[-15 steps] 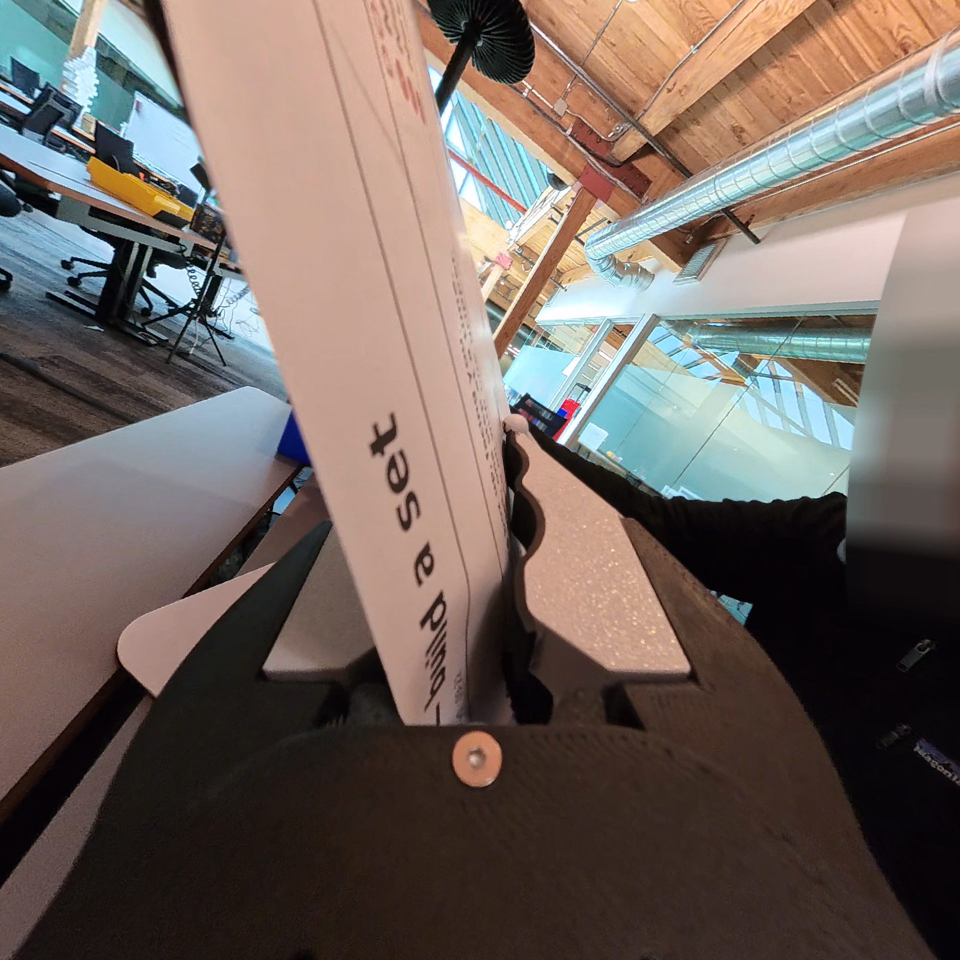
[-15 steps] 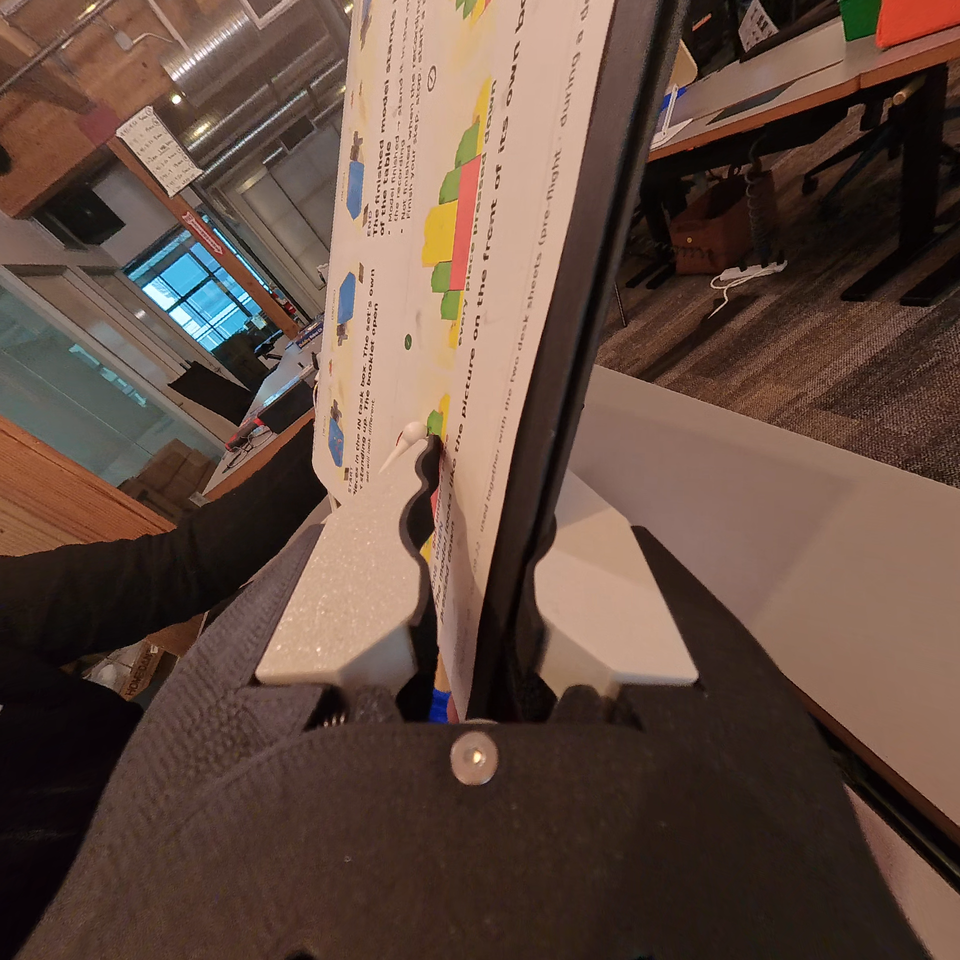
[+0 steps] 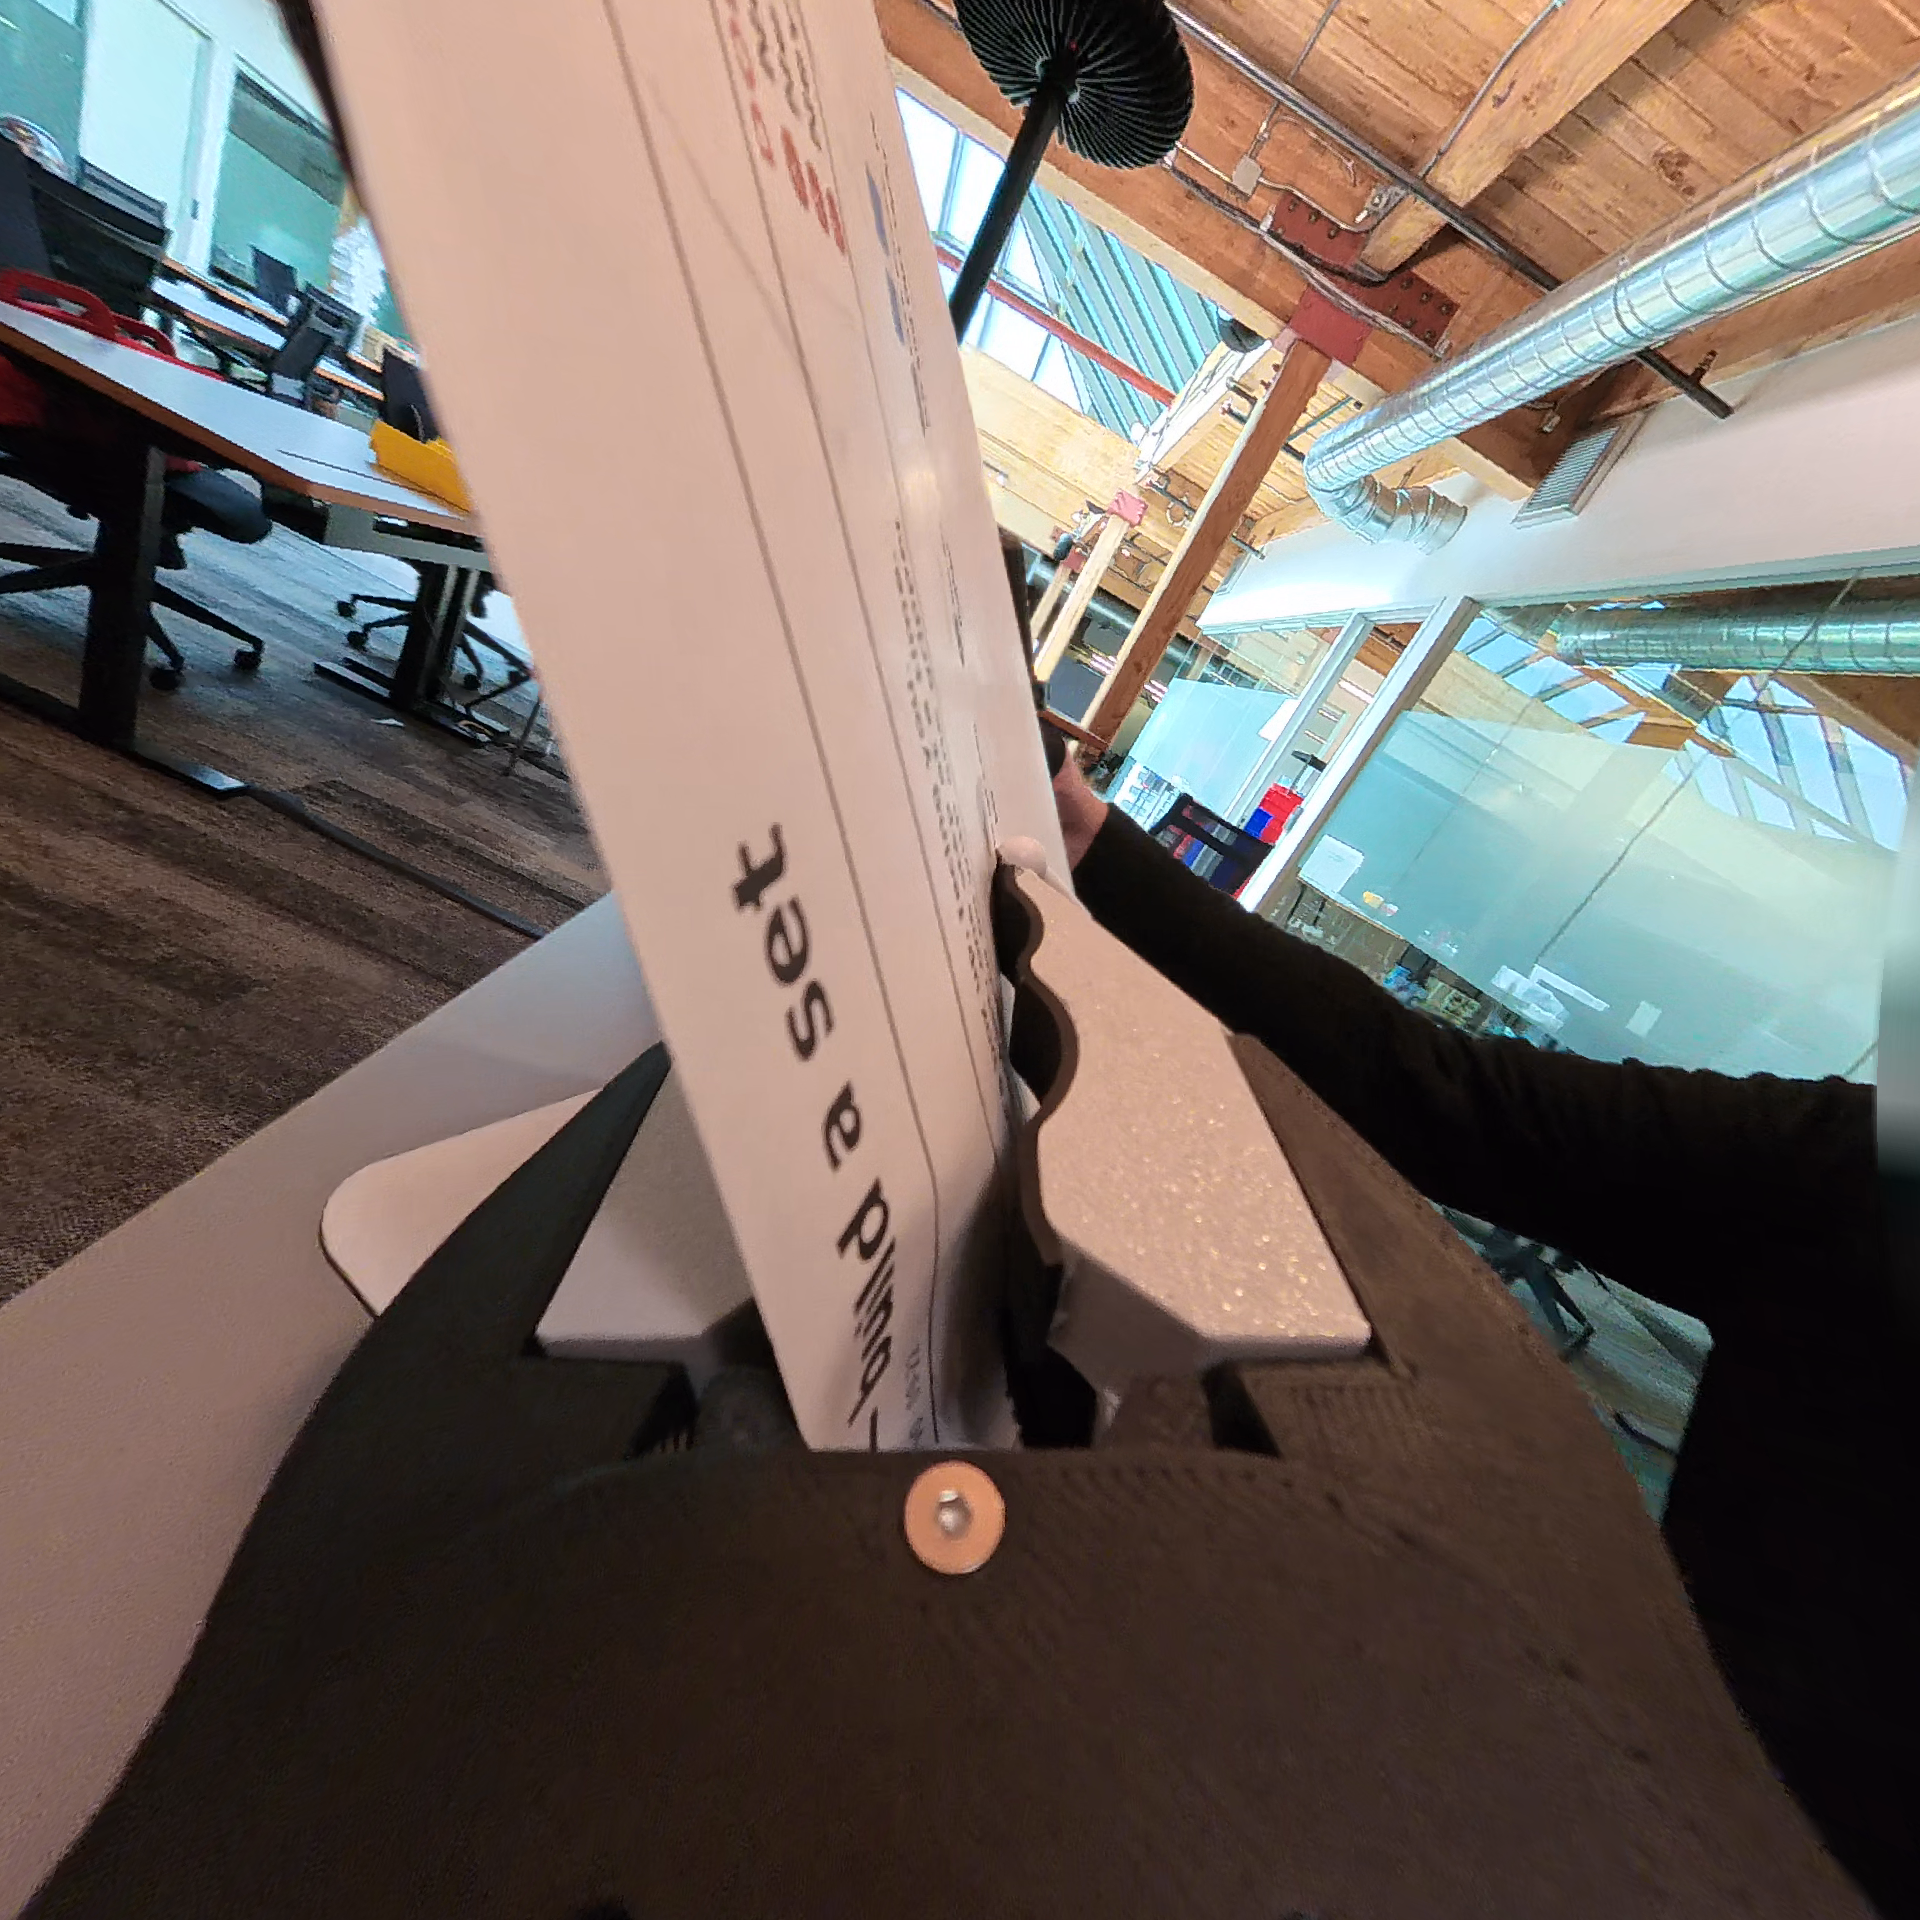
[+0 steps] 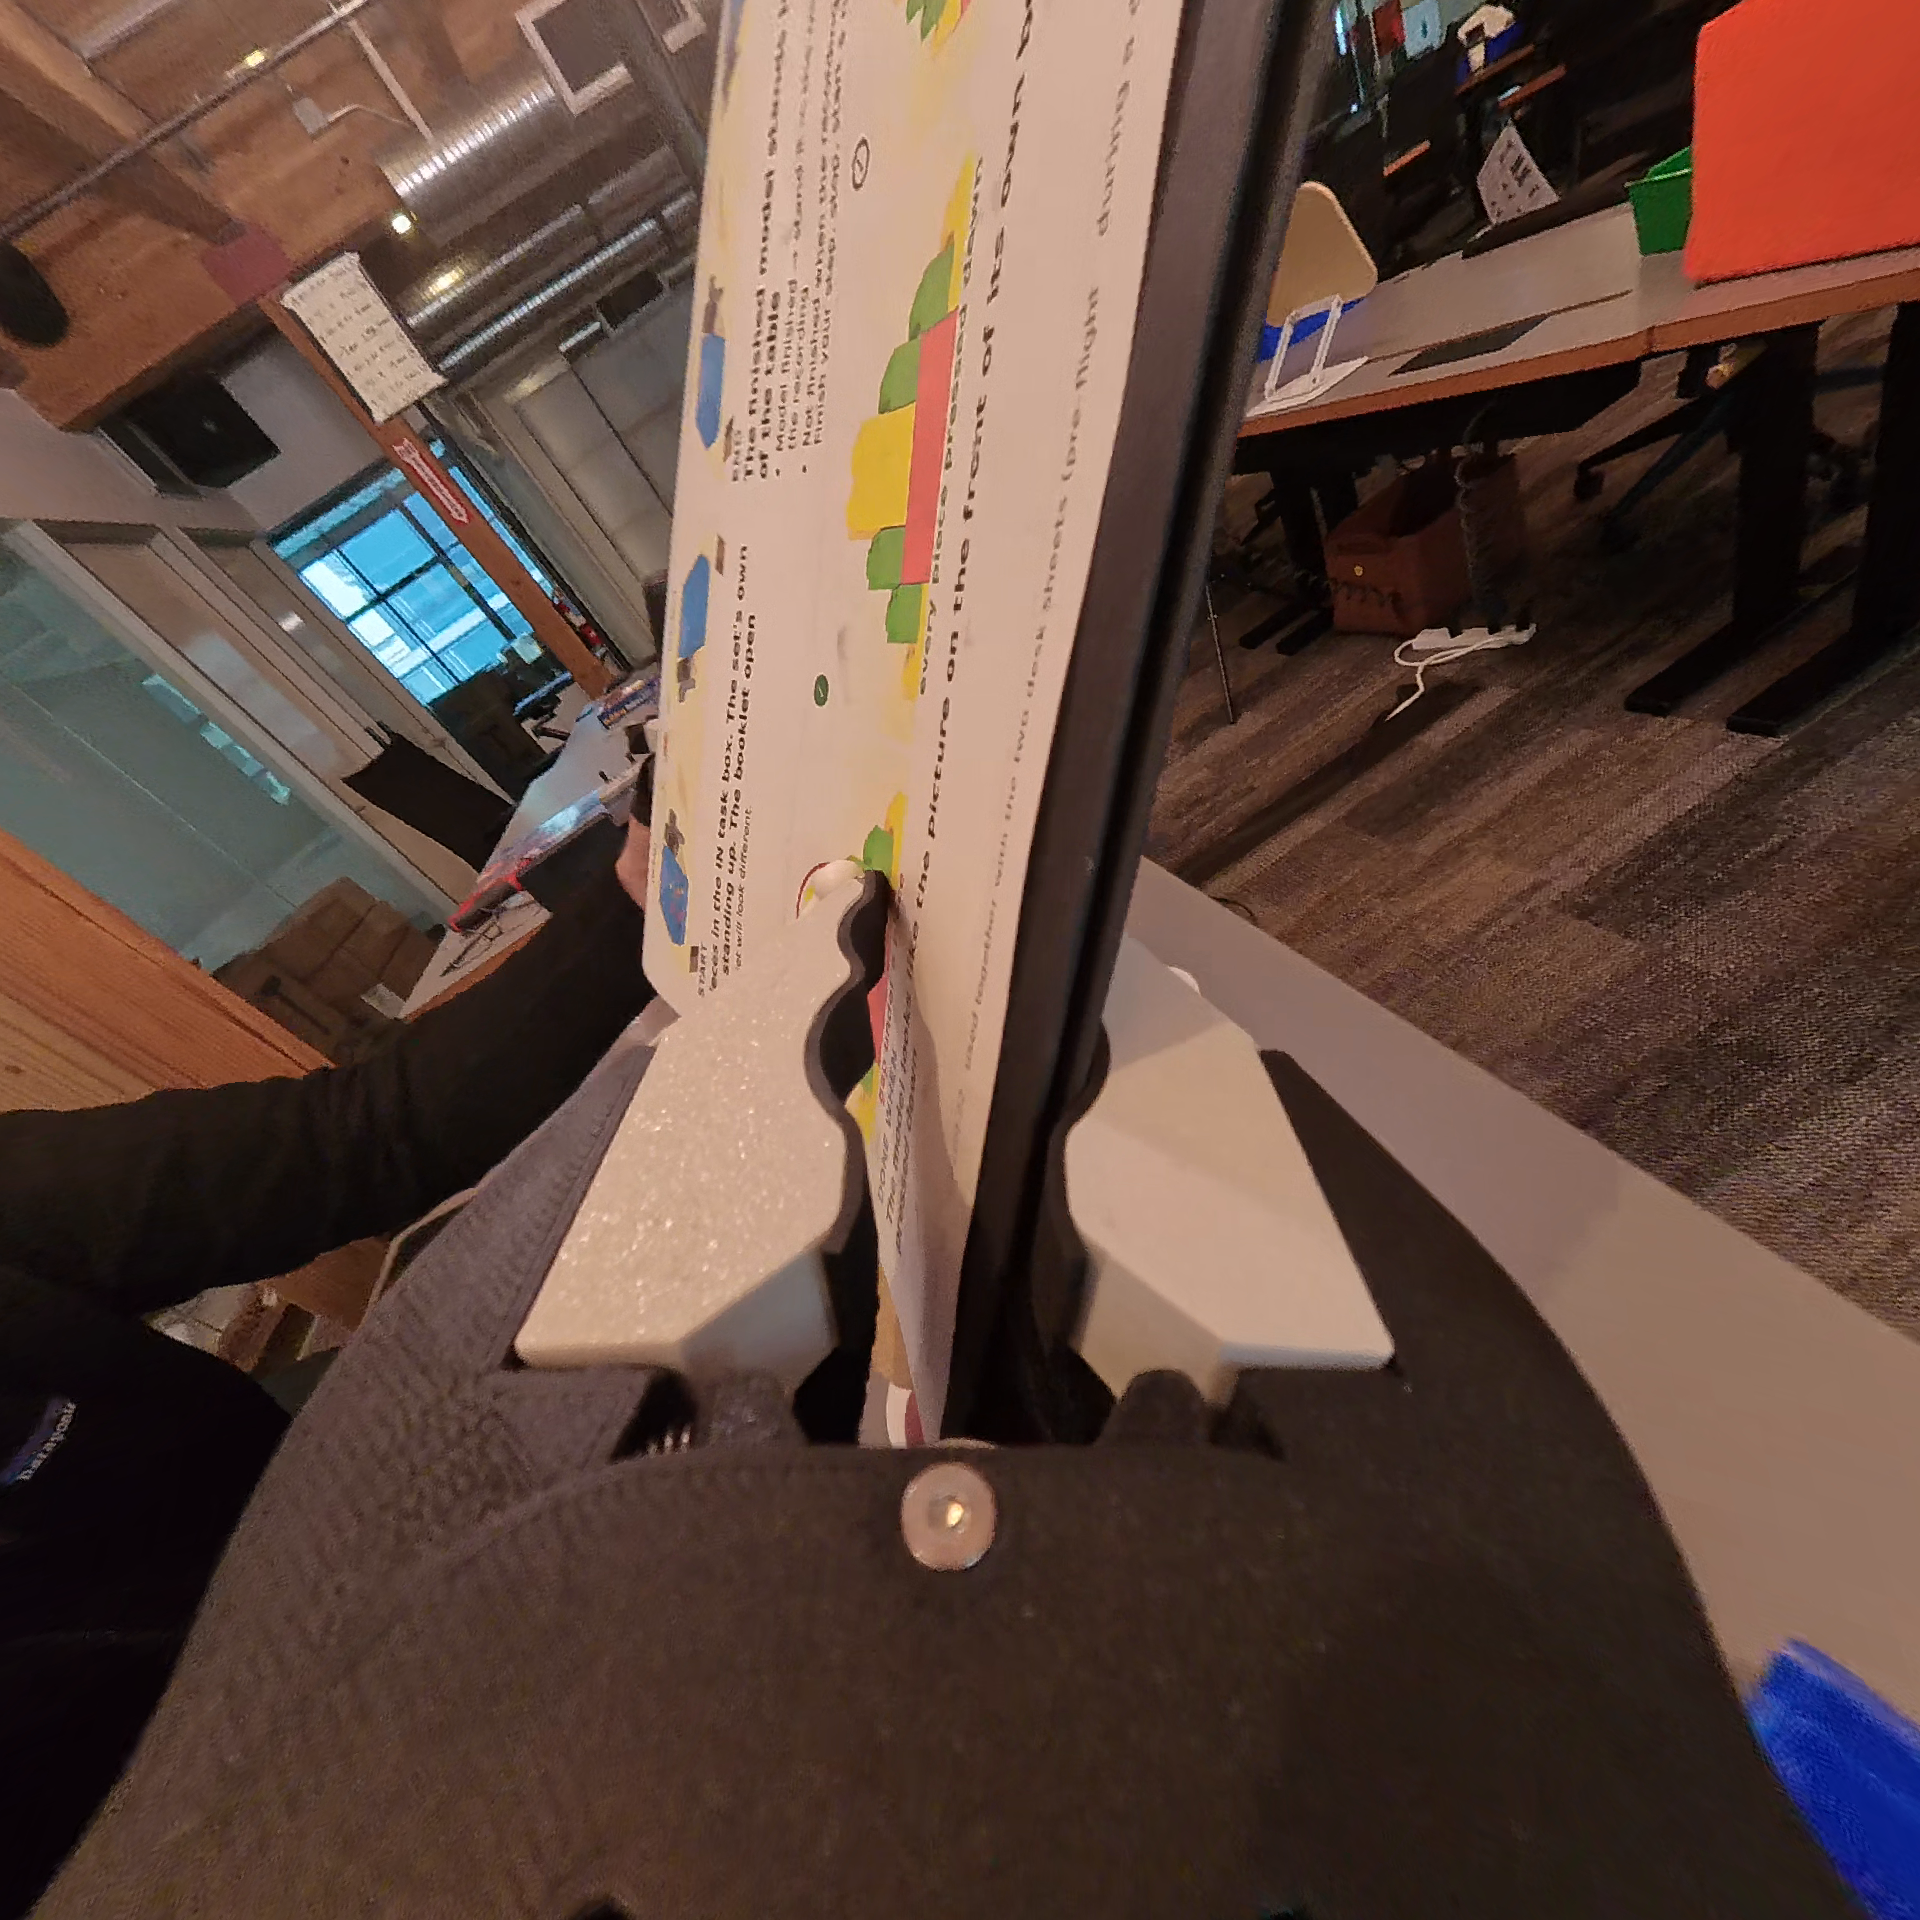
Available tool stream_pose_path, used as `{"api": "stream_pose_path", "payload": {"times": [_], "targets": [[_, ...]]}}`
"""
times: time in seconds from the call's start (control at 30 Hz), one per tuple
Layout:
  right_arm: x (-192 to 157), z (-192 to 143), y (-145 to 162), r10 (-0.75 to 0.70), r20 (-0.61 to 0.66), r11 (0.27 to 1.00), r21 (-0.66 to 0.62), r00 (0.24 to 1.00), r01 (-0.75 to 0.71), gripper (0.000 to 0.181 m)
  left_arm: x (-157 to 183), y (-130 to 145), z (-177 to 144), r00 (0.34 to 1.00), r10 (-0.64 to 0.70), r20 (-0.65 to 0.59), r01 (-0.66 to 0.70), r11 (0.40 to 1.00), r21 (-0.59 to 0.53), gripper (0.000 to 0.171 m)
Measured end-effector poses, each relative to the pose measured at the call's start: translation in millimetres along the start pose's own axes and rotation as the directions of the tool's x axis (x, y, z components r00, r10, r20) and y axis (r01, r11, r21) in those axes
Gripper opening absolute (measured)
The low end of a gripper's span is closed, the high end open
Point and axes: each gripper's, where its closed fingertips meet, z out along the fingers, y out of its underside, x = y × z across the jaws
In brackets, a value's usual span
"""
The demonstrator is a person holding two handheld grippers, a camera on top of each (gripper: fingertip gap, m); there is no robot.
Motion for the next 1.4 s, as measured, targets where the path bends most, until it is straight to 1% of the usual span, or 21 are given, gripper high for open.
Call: {"api": "stream_pose_path", "payload": {"times": [0.1, 0.2, 0.27, 0.37, 0.43, 0.47, 0.53, 0.63, 0.67, 0.73, 0.9, 1.03, 1.1, 1.17, 1.23, 1.3, 1.33, 1.37, 1.4], "targets": [[23.6, -7.4, -19.3, -0.038, -0.002, 0.997, -0.062, 0.999, 0.038, 0.028, -8.6, 8.8, 19.0, 0.997, -0.004, 0.073, -0.001, 0.997, 0.071, 0.011], [45.4, -6.4, -35.7, -0.087, -0.002, 0.990, -0.110, 0.996, 0.086, 0.031, -18.4, 24.4, 30.6, 0.989, -0.047, 0.139, 0.024, 0.986, 0.163, 0.010], [62.4, -3.5, -38.6, -0.097, -0.005, 0.987, -0.131, 0.995, 0.095, 0.033, -21.8, 33.6, 37.1, 0.984, -0.055, 0.170, 0.019, 0.978, 0.206, 0.010], [90.0, 0.0, -33.2, -0.097, -0.037, 0.983, -0.161, 0.995, 0.090, 0.039, -21.8, 44.7, 48.2, 0.972, -0.033, 0.233, -0.021, 0.974, 0.226, 0.012], [102.3, 0.8, -30.6, -0.117, -0.055, 0.983, -0.147, 0.992, 0.108, 0.042, -25.2, 52.6, 52.2, 0.966, -0.044, 0.253, -0.017, 0.972, 0.232, 0.013], [107.7, 0.7, -31.4, -0.123, -0.065, 0.987, -0.113, 0.990, 0.115, 0.044, -24.9, 54.7, 54.0, 0.969, -0.041, 0.244, -0.020, 0.970, 0.243, 0.013], [121.5, -1.8, -37.1, -0.112, -0.113, 0.994, -0.027, 0.987, 0.110, 0.044, -23.5, 55.3, 61.9, 0.961, -0.024, 0.276, -0.044, 0.971, 0.237, 0.013], [143.8, -2.3, -29.1, -0.072, -0.201, 0.997, -0.022, 0.977, 0.069, 0.046, -27.7, 54.7, 70.9, 0.940, -0.042, 0.338, -0.037, 0.974, 0.223, 0.016], [146.8, -1.7, -28.8, -0.066, -0.216, 0.998, -0.015, 0.974, 0.064, 0.048, -27.7, 53.9, 71.5, 0.941, -0.048, 0.336, -0.031, 0.974, 0.225, 0.016], [148.6, -1.4, -29.4, -0.044, -0.226, 0.999, 0.003, 0.973, 0.046, 0.055, -27.5, 54.8, 70.0, 0.951, -0.048, 0.305, -0.023, 0.974, 0.225, 0.016], [143.6, -13.6, -25.2, -0.042, -0.266, 0.998, 0.040, 0.963, 0.055, 0.053, -36.3, 49.4, 68.2, 0.973, -0.064, 0.223, 0.021, 0.981, 0.193, 0.018], [133.0, -32.3, -15.7, 0.014, -0.290, 0.995, 0.095, 0.957, 0.014, 0.048, -53.5, 41.5, 67.0, 0.989, -0.110, 0.099, 0.099, 0.989, 0.114, 0.018], [126.0, -41.9, -8.5, 0.058, -0.302, 0.992, 0.127, 0.952, -0.020, 0.045, -61.7, 38.4, 66.5, 0.992, -0.115, 0.048, 0.112, 0.992, 0.064, 0.017], [117.7, -51.6, -1.7, 0.073, -0.342, 0.988, 0.154, 0.937, -0.021, 0.042, -68.4, 35.9, 67.6, 0.989, -0.140, -0.037, 0.141, 0.990, 0.017, 0.018], [106.6, -61.2, 5.7, 0.102, -0.360, 0.983, 0.180, 0.927, -0.039, 0.037, -81.1, 37.1, 69.6, 0.982, -0.170, -0.082, 0.168, 0.985, -0.033, 0.018], [93.8, -68.7, 13.4, 0.126, -0.355, 0.978, 0.202, 0.926, -0.056, 0.033, -93.0, 38.3, 70.7, 0.971, -0.208, -0.121, 0.201, 0.977, -0.067, 0.027], [88.8, -71.6, 17.1, 0.131, -0.354, 0.977, 0.206, 0.926, -0.059, 0.032, -99.0, 37.3, 72.0, 0.972, -0.208, -0.111, 0.202, 0.978, -0.059, 0.032], [85.8, -74.1, 20.4, 0.129, -0.359, 0.978, 0.201, 0.924, -0.059, 0.032, -105.9, 37.7, 73.2, 0.977, -0.199, -0.074, 0.194, 0.979, -0.065, 0.046], [85.6, -77.6, 23.3, 0.130, -0.376, 0.980, 0.192, 0.917, -0.060, 0.038, -111.6, 36.4, 72.7, 0.985, -0.172, -0.031, 0.170, 0.984, -0.063, 0.051]]}}
